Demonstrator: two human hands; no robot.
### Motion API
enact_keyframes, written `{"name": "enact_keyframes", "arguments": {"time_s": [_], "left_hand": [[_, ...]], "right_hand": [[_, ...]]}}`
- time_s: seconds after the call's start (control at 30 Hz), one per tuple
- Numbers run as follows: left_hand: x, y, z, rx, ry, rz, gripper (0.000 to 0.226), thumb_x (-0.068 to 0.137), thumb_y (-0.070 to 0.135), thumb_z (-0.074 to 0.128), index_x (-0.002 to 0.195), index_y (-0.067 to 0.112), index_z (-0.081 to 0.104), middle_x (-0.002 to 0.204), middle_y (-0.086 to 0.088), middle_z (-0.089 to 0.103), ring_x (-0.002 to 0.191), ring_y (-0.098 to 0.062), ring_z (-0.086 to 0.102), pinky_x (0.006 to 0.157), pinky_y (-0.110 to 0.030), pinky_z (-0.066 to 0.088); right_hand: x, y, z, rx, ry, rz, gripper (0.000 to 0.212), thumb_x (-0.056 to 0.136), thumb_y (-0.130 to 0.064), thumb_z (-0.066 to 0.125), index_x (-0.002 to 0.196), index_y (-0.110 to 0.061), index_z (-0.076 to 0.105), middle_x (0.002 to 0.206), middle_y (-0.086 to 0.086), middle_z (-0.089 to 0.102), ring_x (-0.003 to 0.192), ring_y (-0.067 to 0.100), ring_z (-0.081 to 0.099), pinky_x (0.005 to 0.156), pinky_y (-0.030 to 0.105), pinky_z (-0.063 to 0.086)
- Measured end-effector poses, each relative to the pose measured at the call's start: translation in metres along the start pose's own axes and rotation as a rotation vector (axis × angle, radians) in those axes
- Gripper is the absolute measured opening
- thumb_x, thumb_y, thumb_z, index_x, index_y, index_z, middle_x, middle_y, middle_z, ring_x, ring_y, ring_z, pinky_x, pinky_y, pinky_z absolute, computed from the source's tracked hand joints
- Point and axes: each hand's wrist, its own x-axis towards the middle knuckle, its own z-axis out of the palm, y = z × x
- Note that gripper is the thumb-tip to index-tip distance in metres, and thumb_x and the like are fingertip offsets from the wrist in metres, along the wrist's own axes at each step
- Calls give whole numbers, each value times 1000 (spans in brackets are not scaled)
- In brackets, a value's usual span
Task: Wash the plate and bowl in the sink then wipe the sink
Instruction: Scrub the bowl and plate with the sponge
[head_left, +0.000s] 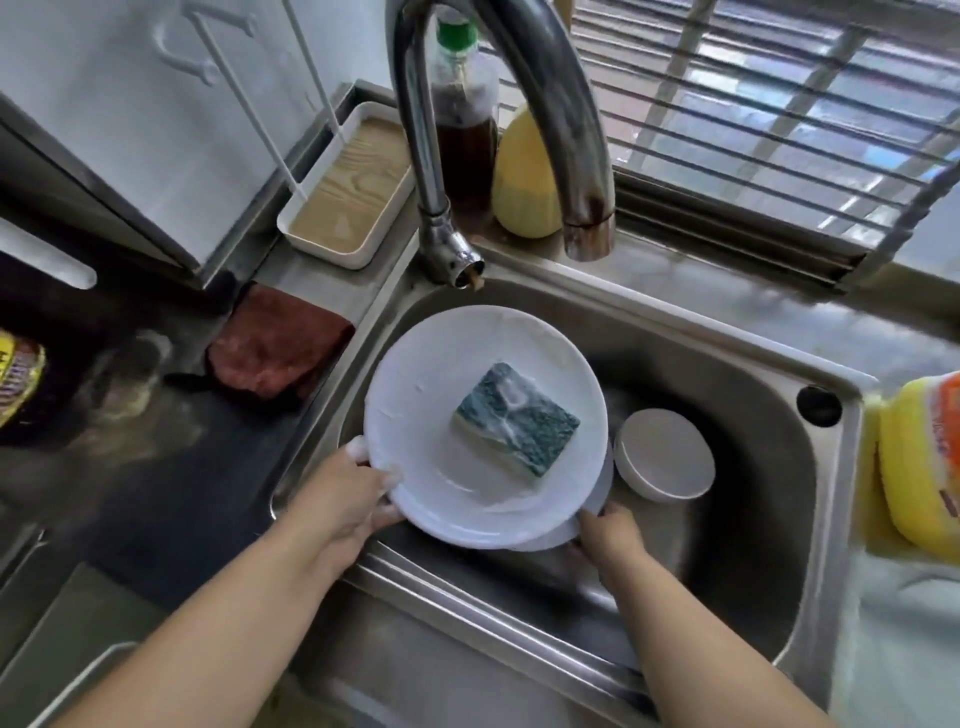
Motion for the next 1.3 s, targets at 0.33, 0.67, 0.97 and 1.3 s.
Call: {"name": "enact_keyframes", "arguments": {"time_s": [0.33,0.67,0.97,1.3], "left_hand": [[-13,11,-10,-91,-42,-10,35,93,-13,37,108,12,58,93,-6,67,83,-21,63,54,-32,55],[-3,14,11,-105,-135,-9,46,89,-18,27,120,10,49,97,-13,61,85,-27,59,52,-33,58],[42,2,28,-22,-142,-36,55,89,-19,26,127,15,47,120,-12,57,111,-31,54,88,-48,48],[86,-15,52,153,-148,-149,43,93,-13,29,120,15,48,117,-11,61,95,-27,58,75,-42,52]], "right_hand": [[-54,-37,-36,-134,156,-296,15,82,-9,54,91,-19,59,90,7,67,84,27,63,75,44,55],[-115,-50,-137,-296,389,-410,3,86,-8,57,84,-11,58,80,11,64,78,32,59,67,36,48],[-176,-58,-190,-308,512,-488,4,91,-15,57,94,-17,54,84,11,59,76,30,54,65,33,38],[-168,-31,-177,-102,547,-322,33,90,-14,59,88,-46,63,75,-8,71,79,25,68,73,50,57]]}}
